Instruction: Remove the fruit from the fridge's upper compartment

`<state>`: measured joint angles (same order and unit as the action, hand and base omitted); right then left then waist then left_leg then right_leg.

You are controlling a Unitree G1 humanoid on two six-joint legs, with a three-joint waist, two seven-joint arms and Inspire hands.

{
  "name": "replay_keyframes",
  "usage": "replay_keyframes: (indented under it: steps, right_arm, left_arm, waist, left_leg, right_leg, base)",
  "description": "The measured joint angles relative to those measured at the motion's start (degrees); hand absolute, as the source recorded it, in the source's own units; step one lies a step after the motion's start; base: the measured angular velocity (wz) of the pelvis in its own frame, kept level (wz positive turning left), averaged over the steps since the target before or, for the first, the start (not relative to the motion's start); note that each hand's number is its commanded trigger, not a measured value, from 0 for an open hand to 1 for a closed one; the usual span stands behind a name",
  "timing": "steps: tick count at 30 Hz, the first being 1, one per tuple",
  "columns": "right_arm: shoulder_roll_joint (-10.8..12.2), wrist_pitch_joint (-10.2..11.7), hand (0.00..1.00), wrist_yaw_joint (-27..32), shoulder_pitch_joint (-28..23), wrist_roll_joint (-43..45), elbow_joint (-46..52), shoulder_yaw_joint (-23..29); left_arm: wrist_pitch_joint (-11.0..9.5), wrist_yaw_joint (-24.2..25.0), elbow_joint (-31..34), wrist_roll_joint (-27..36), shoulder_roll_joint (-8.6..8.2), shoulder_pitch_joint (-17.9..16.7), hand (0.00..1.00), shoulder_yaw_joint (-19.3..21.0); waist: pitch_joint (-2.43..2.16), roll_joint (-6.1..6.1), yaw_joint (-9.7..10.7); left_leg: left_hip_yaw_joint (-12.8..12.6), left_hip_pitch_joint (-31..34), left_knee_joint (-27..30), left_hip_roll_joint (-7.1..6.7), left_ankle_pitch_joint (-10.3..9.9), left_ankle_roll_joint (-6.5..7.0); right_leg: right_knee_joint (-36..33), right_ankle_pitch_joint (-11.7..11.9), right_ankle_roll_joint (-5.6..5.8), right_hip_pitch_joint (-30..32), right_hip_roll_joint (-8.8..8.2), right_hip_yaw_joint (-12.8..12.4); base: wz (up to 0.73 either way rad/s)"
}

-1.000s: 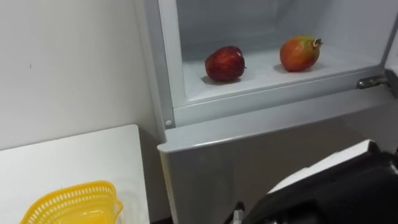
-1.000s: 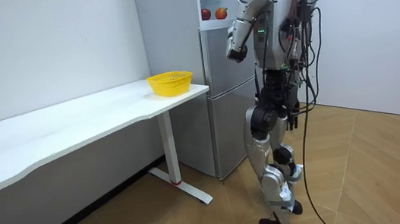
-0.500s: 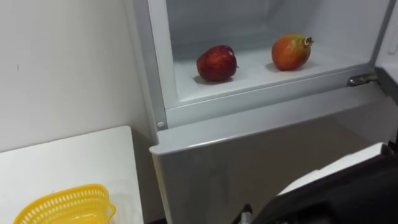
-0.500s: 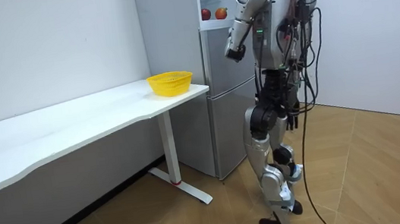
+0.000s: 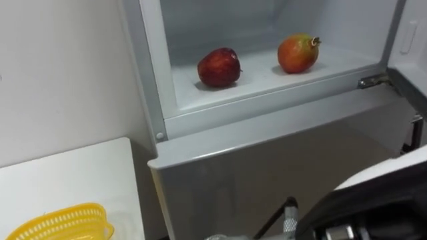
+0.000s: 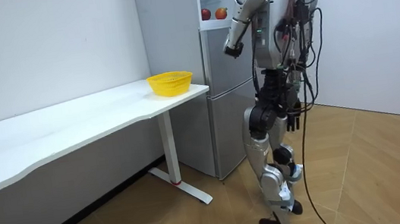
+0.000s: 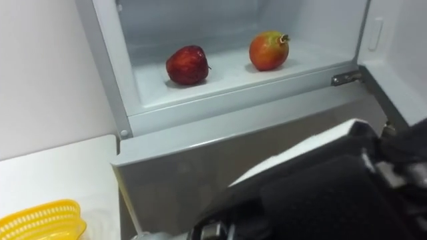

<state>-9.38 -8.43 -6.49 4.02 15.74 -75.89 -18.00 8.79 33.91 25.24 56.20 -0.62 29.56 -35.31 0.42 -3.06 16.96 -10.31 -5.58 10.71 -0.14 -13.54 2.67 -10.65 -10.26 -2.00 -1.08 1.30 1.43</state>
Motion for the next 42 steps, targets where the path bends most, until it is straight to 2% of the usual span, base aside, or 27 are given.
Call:
replay_keyframes:
  steps: [5, 9, 12, 13, 14, 15, 17, 18, 19, 20, 21, 22, 23, 24, 26, 27, 29, 32, 33, 35, 38, 42]
  right_arm:
    - [-0.1, 0.3, 0.0, 0.2, -0.3, -2.4, 0.0, -1.0]
    - [-0.1, 0.4, 0.0, 0.5, -0.3, -3.1, 0.0, -0.8]
    - [-0.1, 1.5, 0.0, 1.0, -0.5, -3.1, -0.1, -0.6]
    - [-0.1, 1.5, 0.0, 1.2, -0.7, -3.4, -0.1, 0.2]
    - [-0.1, 1.6, 0.0, 1.6, -1.0, -3.4, -0.2, 1.5]
    - [-0.2, 1.6, 0.0, 1.7, -1.1, -3.4, -0.2, 2.0]
    - [-0.3, 1.5, 0.0, 1.7, -2.0, -3.4, -0.1, 3.7]
    - [-0.3, 1.6, 0.0, 1.8, -2.3, -3.3, -0.1, 4.2]
    - [-0.3, 1.9, 0.0, 1.9, -3.0, -2.8, -0.2, 5.7]
    - [-0.3, 2.3, 0.0, 2.0, -3.8, -2.3, -0.4, 6.7]
    - [-0.3, 2.6, 0.0, 2.1, -4.3, -2.3, -0.3, 7.2]
    - [-0.3, 3.2, 0.0, 2.1, -5.1, -2.1, -0.2, 8.7]
    - [-0.3, 3.8, 0.0, 2.2, -5.7, -1.6, -0.2, 10.0]
    - [-0.3, 3.9, 0.0, 2.3, -5.9, -1.6, -0.2, 10.7]
    - [-0.4, 4.9, 0.0, 3.4, -7.4, -1.8, -0.3, 12.7]
    - [-0.4, 5.2, 0.0, 3.6, -7.5, -1.8, -0.3, 12.9]
    - [-0.4, 5.3, 0.0, 4.1, -8.6, -1.6, -0.5, 13.4]
    - [-0.3, 5.3, 0.0, 4.3, -10.1, -1.3, -0.4, 15.7]
    - [-0.3, 5.3, 0.0, 4.5, -10.3, -1.1, -0.4, 16.2]
    - [-0.3, 5.3, 0.0, 4.6, -10.5, 0.5, -0.4, 18.4]
    - [-0.3, 5.3, 0.0, 4.9, -11.6, 0.5, 0.4, 19.8]
    - [-0.3, 5.0, 0.0, 5.0, -12.1, 0.5, -0.2, 20.6]
  left_arm:
    - [0.0, -0.6, 0.0, 0.0, -0.17, 0.0, 0.0, 0.0]
    - [0.0, -1.0, 0.0, -0.1, -0.12, -0.3, 0.0, 0.0]
    - [0.0, -1.1, 0.1, -0.1, 1.22, -0.9, 0.0, 0.5]
    - [0.0, -1.2, 0.3, -0.1, 2.53, -1.8, 0.0, 1.7]
    - [0.0, -1.5, 0.8, -0.7, 4.04, -3.3, 0.0, 3.7]
    - [0.0, -1.9, 1.2, -1.0, 4.74, -4.2, 0.0, 5.0]
    - [-0.1, -3.5, 2.3, -2.5, 7.16, -8.5, 0.0, 11.5]
    - [-0.1, -4.0, 3.1, -3.3, 7.84, -10.0, 0.0, 13.3]
    - [-0.2, -4.9, 4.5, -4.3, 9.56, -13.1, 0.0, 17.3]
    - [-0.5, -5.9, 5.1, -4.6, 11.33, -15.2, 0.0, 20.9]
    - [-0.5, -6.4, 5.3, -4.6, 11.85, -16.1, 0.0, 22.6]
    - [-0.8, -7.8, 6.0, -4.6, 12.56, -17.9, 0.0, 26.7]
    - [-2.1, -9.2, 6.6, -4.8, 12.95, -19.4, 0.0, 30.1]
    - [-3.0, -9.9, 6.7, -5.3, 13.1, -19.9, 0.0, 31.6]
    - [-4.8, -13.0, 7.8, -5.7, 13.2, -21.7, 0.0, 37.2]
    - [-5.3, -13.8, 8.0, -5.8, 13.26, -21.8, 0.0, 38.5]
    - [-6.5, -15.9, 8.4, -7.3, 13.28, -22.1, 0.0, 42.2]
    - [-9.1, -21.1, 9.7, -13.9, 12.73, -24.1, 0.0, 48.9]
    - [-9.6, -21.9, 9.7, -15.0, 12.69, -24.9, 0.0, 49.9]
    - [-10.0, -25.2, 9.8, -18.7, 12.68, -27.5, 0.0, 53.7]
    - [-10.0, -29.5, 9.8, -23.9, 12.67, -31.3, 0.0, 57.1]
    - [-10.4, -34.5, 8.7, -32.3, 12.11, -36.0, 0.0, 58.5]
  waist:
    - [0.12, 0.19, -0.1]
    - [0.24, 0.37, -0.4]
    - [0.56, 0.86, -1.9]
    - [0.61, 0.93, -2.8]
    - [0.64, 0.98, -3.3]
    - [0.65, 0.99, -3.7]
    - [0.65, 1.16, -7.5]
    - [0.62, 1.18, -8.2]
    - [0.49, 1.27, -9.5]
    - [0.09, 0.97, -10.9]
    - [0.06, 1.07, -11.4]
    - [0.09, 1.35, -13.3]
    - [0.01, 1.54, -14.7]
    - [0.01, 1.62, -15.1]
    - [-0.33, 1.77, -16.8]
    - [-0.34, 1.78, -17.4]
    - [-0.74, 1.65, -18.9]
    - [-0.81, 1.32, -20.6]
    - [-0.86, 1.26, -20.8]
    - [-0.86, 1.07, -21.2]
    - [-0.85, 0.99, -21.7]
    - [-0.79, 1.05, -21.9]
  left_leg:
    - [-1.3, 0.0, -0.1, 0.2, 0.0, -0.02]
    - [-1.2, -0.1, -0.3, 0.33, 0.0, -0.03]
    - [-1.0, -0.6, -0.8, 0.61, 0.0, -0.04]
    - [-0.9, -0.7, -1.2, 0.71, 0.0, -0.05]
    - [-0.5, -0.6, -1.2, 0.72, 0.0, -0.09]
    - [-0.5, -0.6, -1.2, 0.7, 0.1, -0.15]
    - [-0.3, -0.6, -1.2, 0.7, 0.3, -0.48]
    - [-0.2, -0.6, -1.2, 0.72, 0.3, -0.5]
    - [0.5, -0.3, -1.1, 0.7, 0.3, -0.57]
    - [1.6, 0.0, -1.1, 0.64, 0.4, -0.67]
    - [1.7, 0.0, -1.1, 0.65, 0.4, -0.68]
    - [2.2, 0.0, -1.1, 0.68, 0.4, -0.68]
    - [2.8, 0.1, -1.1, 0.68, 0.4, -0.68]
    - [3.0, 0.1, -1.1, 0.67, 0.4, -0.68]
    - [4.5, 0.2, -1.1, 0.41, 0.4, -0.68]
    - [4.7, 0.1, -1.1, 0.37, 0.4, -0.68]
    - [5.8, -0.1, -1.0, 0.29, 0.4, -0.68]
    - [6.8, -1.1, -1.0, 0.23, 0.4, -0.68]
    - [6.9, -1.2, -1.0, 0.2, 0.4, -0.68]
    - [7.4, -0.9, -0.8, -0.01, 0.4, -0.67]
    - [7.7, -1.0, -0.4, -0.25, 0.4, -0.67]
    - [9.0, -1.1, -0.2, -0.57, 0.5, -0.57]
  right_leg:
    - [0.0, 0.1, -0.09, 0.0, 0.27, -1.2]
    - [0.0, 0.1, -0.18, 0.0, 0.45, -1.3]
    - [-0.2, 0.3, -0.43, -0.1, 0.78, -1.6]
    - [-0.1, 0.3, -0.53, -0.1, 0.93, -1.3]
    - [-0.1, 0.3, -0.58, -0.1, 0.91, -1.1]
    - [-0.1, 0.3, -0.59, -0.1, 0.9, -1.0]
    - [0.0, 0.4, -0.7, -0.1, 0.9, -0.6]
    - [0.0, 0.4, -0.73, -0.1, 0.88, -0.3]
    - [0.0, 0.4, -0.74, -0.1, 0.79, 0.4]
    - [0.0, 0.4, -0.76, -0.2, 0.73, 0.8]
    - [0.0, 0.4, -0.77, -0.2, 0.69, 1.2]
    - [0.0, 0.3, -0.82, -0.3, 0.67, 1.9]
    - [0.1, 0.3, -0.86, -0.5, 0.63, 2.4]
    - [0.1, 0.3, -0.86, -0.6, 0.56, 2.9]
    - [1.0, 0.3, -0.86, -1.7, 0.26, 4.4]
    - [1.0, 0.3, -0.85, -1.8, 0.19, 4.6]
    - [1.0, 0.3, -0.82, -2.3, 0.09, 5.4]
    - [1.0, 0.2, -0.73, -3.6, -0.09, 6.7]
    - [0.9, 0.2, -0.69, -3.7, -0.12, 6.8]
    - [0.9, -0.1, -0.71, -3.7, -0.31, 7.3]
    - [0.8, -0.4, -0.66, -3.8, -0.47, 7.5]
    - [0.4, -0.8, -0.46, -3.9, -0.81, 8.1]
  base:
    - [-0.11]
    - [-0.01]
    - [-0.07]
    - [0.0]
    - [0.09]
    - [0.11]
    - [0.02]
    - [0.15]
    - [0.35]
    - [0.36]
    - [0.33]
    - [0.23]
    - [0.27]
    - [0.37]
    - [0.38]
    - [0.25]
    - [0.19]
    - [0.18]
    - [0.15]
    - [0.11]
    - [0.08]
    - [0.14]
